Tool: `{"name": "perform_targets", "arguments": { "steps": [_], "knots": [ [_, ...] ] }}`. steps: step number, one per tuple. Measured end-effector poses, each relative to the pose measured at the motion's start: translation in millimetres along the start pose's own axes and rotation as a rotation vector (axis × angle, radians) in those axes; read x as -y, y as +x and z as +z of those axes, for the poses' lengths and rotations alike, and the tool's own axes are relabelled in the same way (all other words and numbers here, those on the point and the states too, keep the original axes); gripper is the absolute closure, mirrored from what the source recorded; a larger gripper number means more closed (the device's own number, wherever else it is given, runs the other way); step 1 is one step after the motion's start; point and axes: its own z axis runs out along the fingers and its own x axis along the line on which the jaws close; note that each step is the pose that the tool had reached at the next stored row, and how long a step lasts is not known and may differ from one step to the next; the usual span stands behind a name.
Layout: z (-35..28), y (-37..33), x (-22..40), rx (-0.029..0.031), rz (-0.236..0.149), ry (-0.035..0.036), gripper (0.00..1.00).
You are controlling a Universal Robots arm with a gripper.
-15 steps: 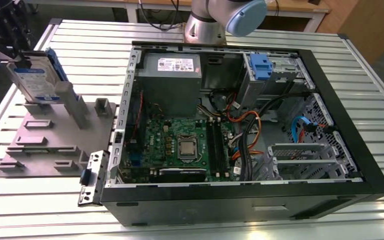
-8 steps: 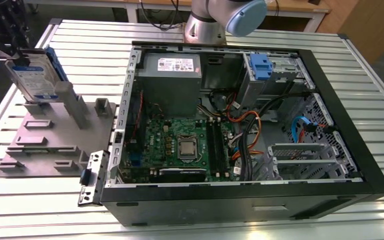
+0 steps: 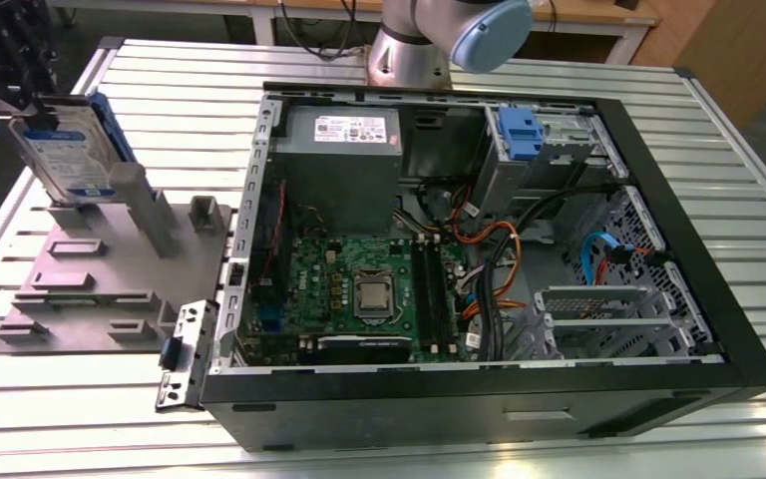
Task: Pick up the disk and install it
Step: 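Pick up the disk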
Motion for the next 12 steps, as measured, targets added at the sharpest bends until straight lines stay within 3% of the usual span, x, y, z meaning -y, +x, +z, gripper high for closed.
{"name": "perform_targets", "arguments": {
  "steps": [12],
  "knots": [
    [-18.6,-0.4,-0.6,0.0,0.0,0.0,0.65]
  ]
}}
